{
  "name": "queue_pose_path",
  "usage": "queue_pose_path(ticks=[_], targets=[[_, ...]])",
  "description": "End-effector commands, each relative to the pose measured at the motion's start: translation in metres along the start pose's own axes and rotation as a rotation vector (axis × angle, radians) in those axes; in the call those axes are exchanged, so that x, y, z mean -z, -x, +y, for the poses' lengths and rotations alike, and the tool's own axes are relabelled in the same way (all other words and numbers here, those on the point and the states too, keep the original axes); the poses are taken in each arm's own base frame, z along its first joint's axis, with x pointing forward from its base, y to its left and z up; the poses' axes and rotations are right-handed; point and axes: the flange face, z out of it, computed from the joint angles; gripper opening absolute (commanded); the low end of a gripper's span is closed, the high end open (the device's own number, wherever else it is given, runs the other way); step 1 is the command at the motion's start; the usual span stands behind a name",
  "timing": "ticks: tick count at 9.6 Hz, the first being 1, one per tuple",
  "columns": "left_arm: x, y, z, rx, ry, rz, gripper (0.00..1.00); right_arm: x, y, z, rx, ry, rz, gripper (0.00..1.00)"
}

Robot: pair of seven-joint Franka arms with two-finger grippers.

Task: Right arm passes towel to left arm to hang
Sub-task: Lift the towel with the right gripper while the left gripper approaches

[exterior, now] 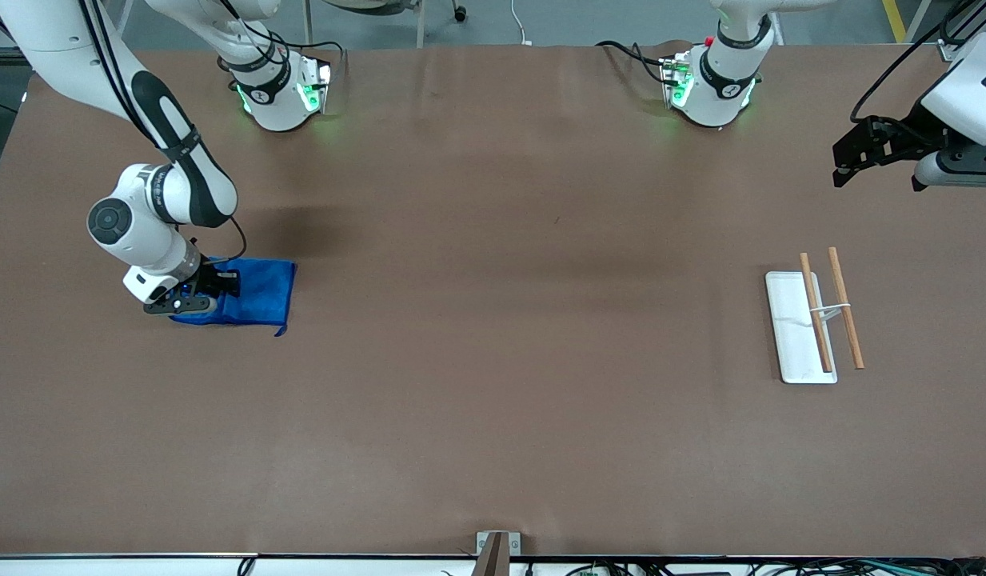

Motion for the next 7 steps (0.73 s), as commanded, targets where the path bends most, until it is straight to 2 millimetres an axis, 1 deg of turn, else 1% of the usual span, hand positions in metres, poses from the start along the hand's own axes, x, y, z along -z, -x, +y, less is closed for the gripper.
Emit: queue_pose_path(ticks=[1,2,3,4,5,6,7], targets=[[-0.014,-0.002,0.008,-0.017,0.052,-0.045,1.0,0.036,-0.017,-0.001,0.003,-0.017,-0.098,0.0],[-0.014,-0.003,0.009,-0.018,0.057,-0.043,1.0,0.067,-0.032,0.003,-0.002,-0.027,-0.158,0.0],[-0.014,-0.003,0.01,-0.019,0.057,-0.043,1.0,0.098,-0.047,-0.001,-0.009,-0.055,-0.2,0.0],[-0.016,-0.002,0.01,-0.019,0.055,-0.05,1.0,0.14,-0.063,-0.007,-0.027,-0.114,-0.243,0.0],[-0.017,-0.002,0.01,-0.019,0.055,-0.051,1.0,0.177,-0.075,-0.011,-0.034,-0.147,-0.267,0.0],[-0.016,-0.002,0.009,-0.017,0.055,-0.05,1.0,0.209,-0.087,-0.024,-0.024,-0.173,-0.261,0.0],[-0.014,-0.002,0.009,-0.016,0.053,-0.045,1.0,0.237,-0.096,-0.039,-0.023,-0.229,-0.242,0.0]])
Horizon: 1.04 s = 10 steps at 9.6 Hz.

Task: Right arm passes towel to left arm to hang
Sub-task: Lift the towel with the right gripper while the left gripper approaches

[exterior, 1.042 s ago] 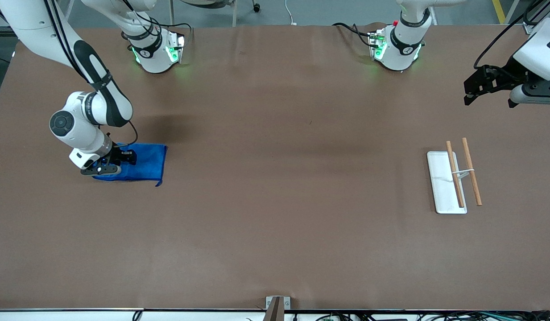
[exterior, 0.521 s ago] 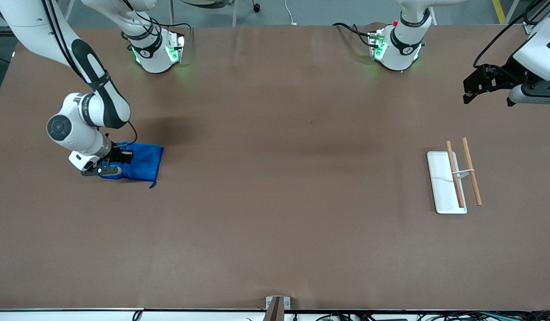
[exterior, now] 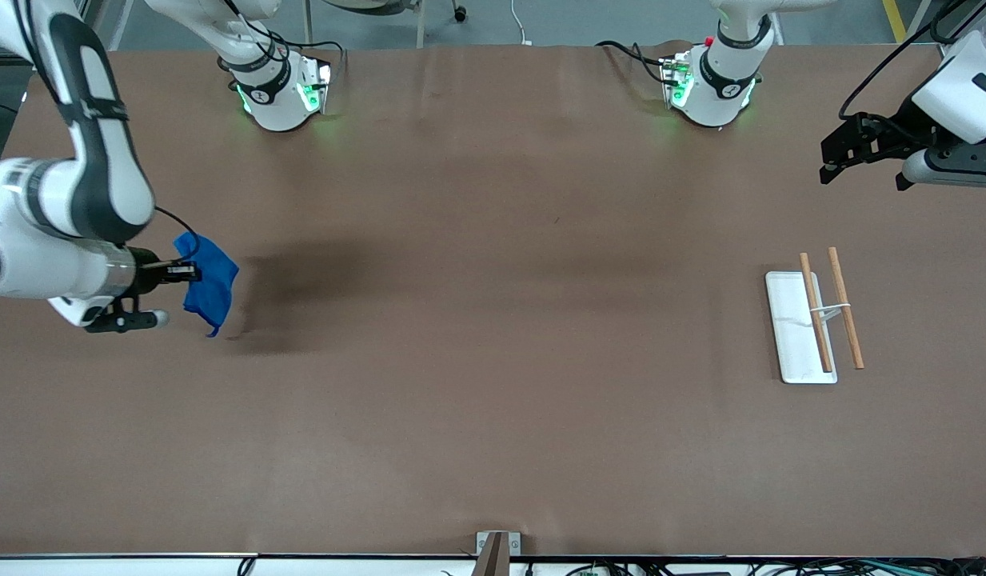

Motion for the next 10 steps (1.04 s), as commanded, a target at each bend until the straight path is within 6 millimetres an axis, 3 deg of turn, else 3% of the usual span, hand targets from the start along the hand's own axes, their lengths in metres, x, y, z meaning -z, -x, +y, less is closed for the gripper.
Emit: queue_pose_path(ticks=[1,3,5,6,8,10], targets=[[-0.012,-0.003,-0.002,-0.004,0.012,-0.036,1.0,0.028,-0.01,-0.045,0.003,-0.17,0.025,0.0],[-0.014,0.003,0.012,-0.04,0.116,-0.076,1.0,0.03,-0.017,-0.103,0.027,-0.439,0.062,0.0],[-0.033,-0.01,0.038,-0.167,0.33,-0.093,1.0,0.026,-0.024,-0.197,0.076,-0.595,0.142,0.0],[-0.048,-0.02,0.044,-0.228,0.447,-0.085,1.0,0.013,-0.026,-0.238,0.066,-0.71,0.149,0.0],[-0.119,-0.037,0.036,-0.407,0.65,-0.086,1.0,0.003,-0.014,-0.329,0.051,-0.948,0.155,0.0],[-0.174,-0.043,0.045,-0.36,0.856,-0.111,0.96,-0.009,0.006,-0.394,0.026,-1.152,0.118,0.0]])
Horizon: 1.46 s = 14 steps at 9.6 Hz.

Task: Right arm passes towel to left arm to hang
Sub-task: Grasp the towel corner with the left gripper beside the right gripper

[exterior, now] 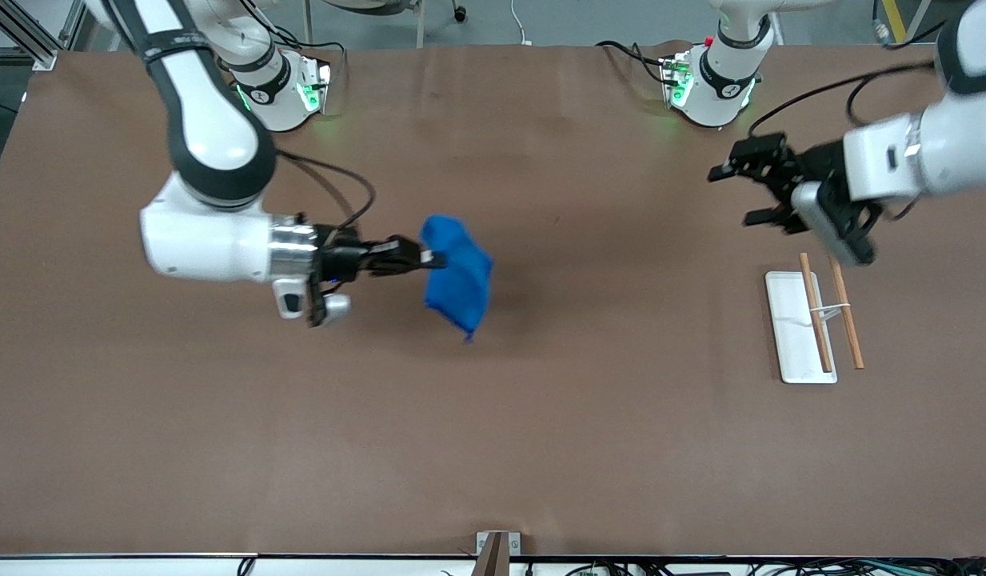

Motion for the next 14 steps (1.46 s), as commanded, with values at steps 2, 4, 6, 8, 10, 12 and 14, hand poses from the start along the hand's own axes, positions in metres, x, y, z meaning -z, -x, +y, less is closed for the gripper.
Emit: queue_pose_path(ticks=[2,4,6,8,10,12,14], targets=[[-0.071,-0.007,-0.05,0.015,0.289,0.031,0.88,-0.08,0.032,-0.013,-0.023,-0.315,0.014,0.0],[-0.116,-0.01,-0.079,0.018,0.517,0.121,0.85,-0.122,0.047,-0.011,-0.01,-0.469,0.034,0.0],[-0.133,-0.011,-0.089,0.049,0.666,0.116,0.75,-0.168,0.056,-0.009,0.017,-0.579,0.065,0.0],[-0.144,-0.008,-0.102,0.071,0.79,0.103,0.73,-0.188,0.071,-0.027,0.009,-0.64,0.063,0.0],[-0.144,-0.007,-0.11,0.063,0.795,0.116,0.7,-0.191,0.074,-0.029,0.031,-0.649,0.073,0.0],[-0.138,-0.005,-0.11,0.055,0.806,0.114,0.63,-0.195,0.078,-0.03,0.039,-0.658,0.078,0.0],[-0.129,-0.004,-0.109,0.044,0.815,0.116,0.51,-0.196,0.08,-0.03,0.038,-0.656,0.076,0.0]])
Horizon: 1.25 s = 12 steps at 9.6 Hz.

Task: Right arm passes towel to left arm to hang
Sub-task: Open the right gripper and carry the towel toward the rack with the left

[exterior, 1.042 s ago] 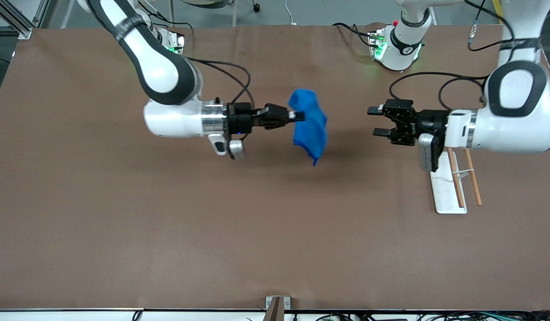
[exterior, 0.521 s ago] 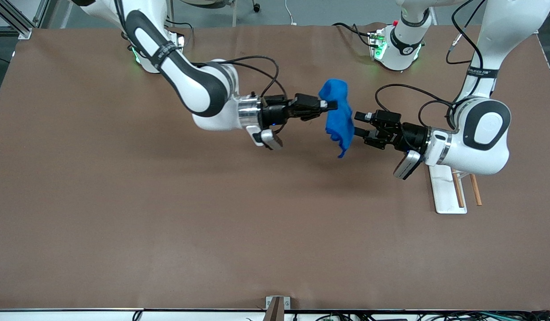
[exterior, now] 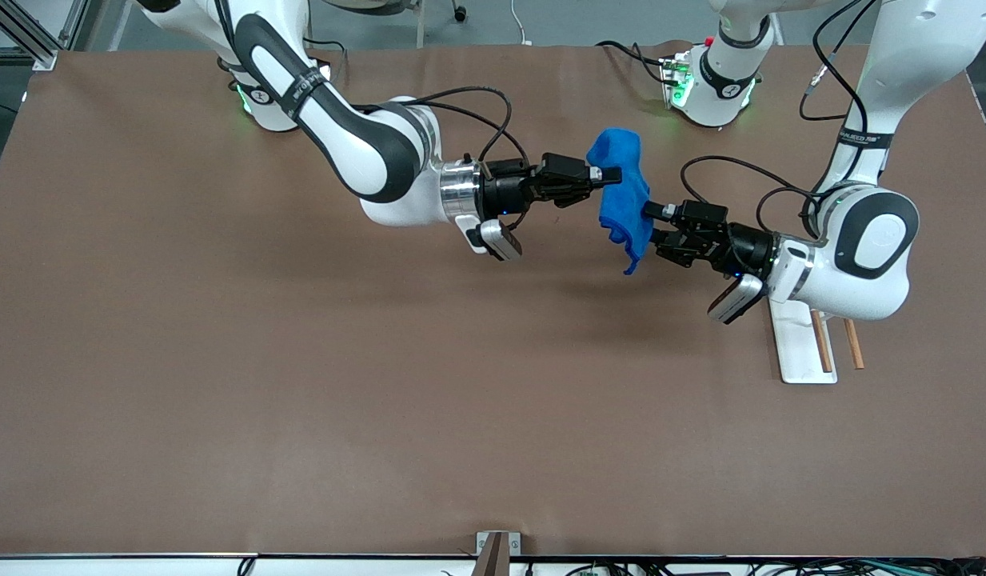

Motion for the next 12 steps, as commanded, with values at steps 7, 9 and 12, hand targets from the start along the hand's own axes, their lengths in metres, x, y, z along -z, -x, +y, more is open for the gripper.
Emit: queue_pose_path(ticks=[7,9,12], targets=[[0.013,-0.009,0.013,-0.046,0.009,0.001,0.0,-0.012,0.008,0.016,0.022,-0.037,0.03,0.0],[0.016,-0.013,0.021,-0.028,-0.008,-0.003,0.0,-0.012,0.007,0.016,0.021,-0.039,0.032,0.0],[0.024,-0.023,0.038,0.046,-0.031,0.005,0.0,-0.011,0.007,0.015,0.02,-0.04,0.034,0.0]])
